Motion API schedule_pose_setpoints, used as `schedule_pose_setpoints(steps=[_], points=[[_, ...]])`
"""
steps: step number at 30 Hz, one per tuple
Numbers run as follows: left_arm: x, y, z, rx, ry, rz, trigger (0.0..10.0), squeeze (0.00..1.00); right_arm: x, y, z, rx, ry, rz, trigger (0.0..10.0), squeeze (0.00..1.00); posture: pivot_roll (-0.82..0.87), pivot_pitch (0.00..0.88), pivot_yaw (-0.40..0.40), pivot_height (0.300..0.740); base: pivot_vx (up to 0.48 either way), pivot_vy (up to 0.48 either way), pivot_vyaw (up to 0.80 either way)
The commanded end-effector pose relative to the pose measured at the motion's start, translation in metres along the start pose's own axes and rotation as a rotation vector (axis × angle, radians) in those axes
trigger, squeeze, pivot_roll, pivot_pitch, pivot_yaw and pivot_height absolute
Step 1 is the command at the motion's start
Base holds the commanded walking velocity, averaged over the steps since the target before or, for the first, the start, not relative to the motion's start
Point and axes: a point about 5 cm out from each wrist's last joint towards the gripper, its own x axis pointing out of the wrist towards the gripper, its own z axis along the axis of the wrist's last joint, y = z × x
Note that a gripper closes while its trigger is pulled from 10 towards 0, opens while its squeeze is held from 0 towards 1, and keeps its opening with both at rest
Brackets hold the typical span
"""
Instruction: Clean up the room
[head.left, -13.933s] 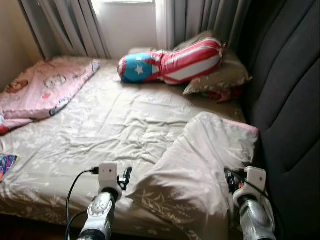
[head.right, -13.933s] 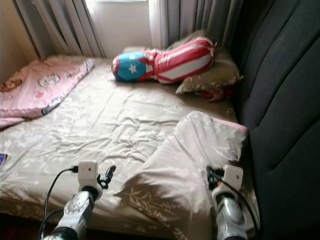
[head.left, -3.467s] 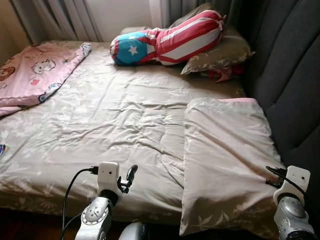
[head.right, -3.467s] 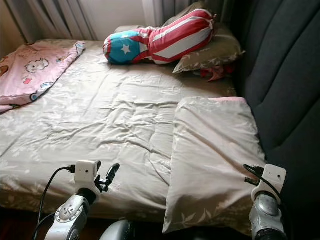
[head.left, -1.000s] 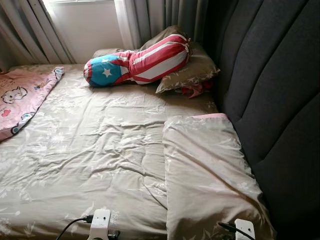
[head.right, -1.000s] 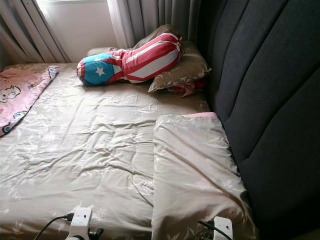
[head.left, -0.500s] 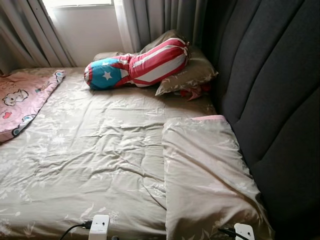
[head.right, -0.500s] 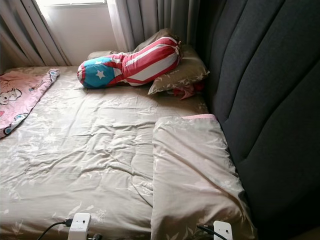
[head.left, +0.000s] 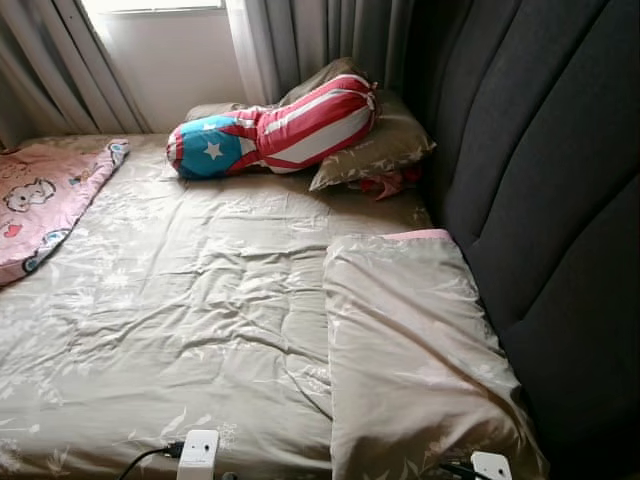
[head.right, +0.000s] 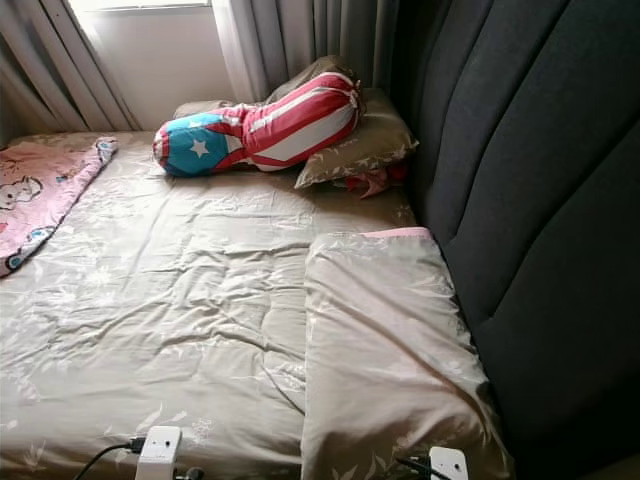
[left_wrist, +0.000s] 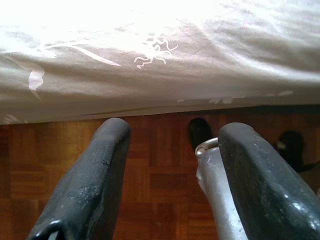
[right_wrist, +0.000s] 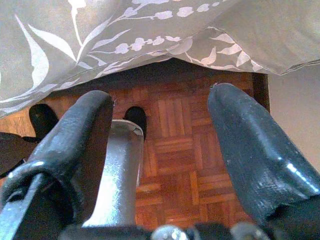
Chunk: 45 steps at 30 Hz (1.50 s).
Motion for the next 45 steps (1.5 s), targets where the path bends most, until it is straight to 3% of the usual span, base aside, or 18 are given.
schedule_pose_setpoints(steps=[1,45], points=[[-0.001,0.0021,-0.0043,0.014,0.012,0.009,10.0,0.0,-0.0006,0.0024,-0.0053,-0.01,0.024,0.009,10.0,0.0,-0.05,0.0,0.009,0.74,0.0,0.0,0.0],[-0.0011,0.0041,-0.0045,-0.009,0.013,0.022,10.0,0.0,-0.0001,0.0033,-0.0023,-0.087,0.025,0.054,10.0,0.0,-0.04,0.0,0.005,0.74,0.0,0.0,0.0]])
